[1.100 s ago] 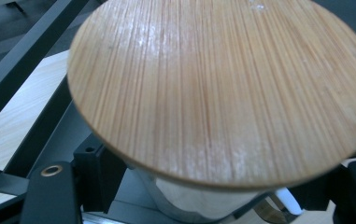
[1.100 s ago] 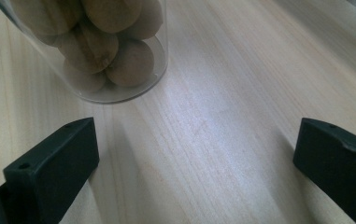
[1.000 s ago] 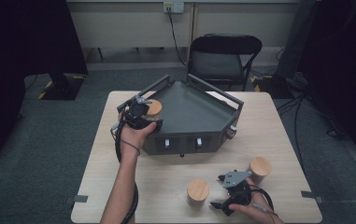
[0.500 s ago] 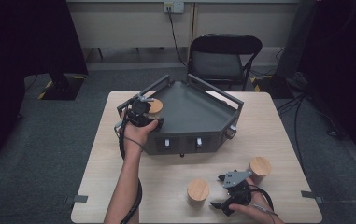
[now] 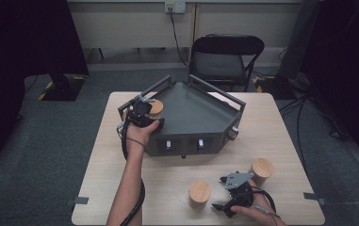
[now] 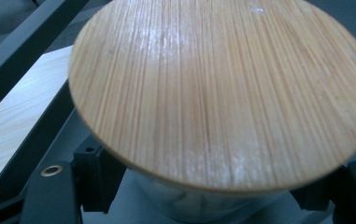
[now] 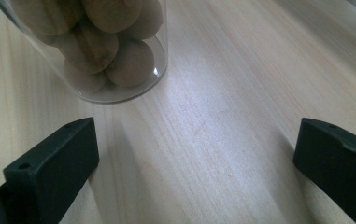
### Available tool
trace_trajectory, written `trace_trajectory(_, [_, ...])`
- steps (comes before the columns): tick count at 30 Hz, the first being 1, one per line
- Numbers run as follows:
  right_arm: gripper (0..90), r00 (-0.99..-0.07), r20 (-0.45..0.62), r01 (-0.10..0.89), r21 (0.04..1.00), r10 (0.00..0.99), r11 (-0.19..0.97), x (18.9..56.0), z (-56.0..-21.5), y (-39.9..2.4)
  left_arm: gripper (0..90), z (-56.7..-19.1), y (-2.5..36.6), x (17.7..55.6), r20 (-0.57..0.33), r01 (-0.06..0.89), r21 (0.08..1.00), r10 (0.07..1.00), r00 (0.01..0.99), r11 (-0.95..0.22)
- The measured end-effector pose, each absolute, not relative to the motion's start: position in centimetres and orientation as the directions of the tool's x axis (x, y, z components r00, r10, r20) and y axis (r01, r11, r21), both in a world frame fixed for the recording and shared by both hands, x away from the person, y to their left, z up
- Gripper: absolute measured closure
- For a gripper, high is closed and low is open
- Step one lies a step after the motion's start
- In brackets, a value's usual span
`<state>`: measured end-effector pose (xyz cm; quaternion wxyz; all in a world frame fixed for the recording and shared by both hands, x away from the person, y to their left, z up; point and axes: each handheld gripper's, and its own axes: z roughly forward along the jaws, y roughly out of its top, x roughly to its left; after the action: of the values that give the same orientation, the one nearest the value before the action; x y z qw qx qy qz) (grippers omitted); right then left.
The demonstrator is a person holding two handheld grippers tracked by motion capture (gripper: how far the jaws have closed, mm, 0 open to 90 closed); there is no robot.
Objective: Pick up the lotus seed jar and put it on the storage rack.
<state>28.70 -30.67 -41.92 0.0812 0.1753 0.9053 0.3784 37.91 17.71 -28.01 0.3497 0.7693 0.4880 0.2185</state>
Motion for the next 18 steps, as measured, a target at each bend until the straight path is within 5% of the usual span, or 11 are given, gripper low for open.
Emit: trace_trajectory(18, [0.0, -0.926, -0.015, 0.255, 0.714, 0.378, 0.652, 28.71, -41.92, -30.67, 25.0, -28.48, 17.48, 38.22, -0.021, 0.600, 0.762, 0.916, 0.400, -0.244])
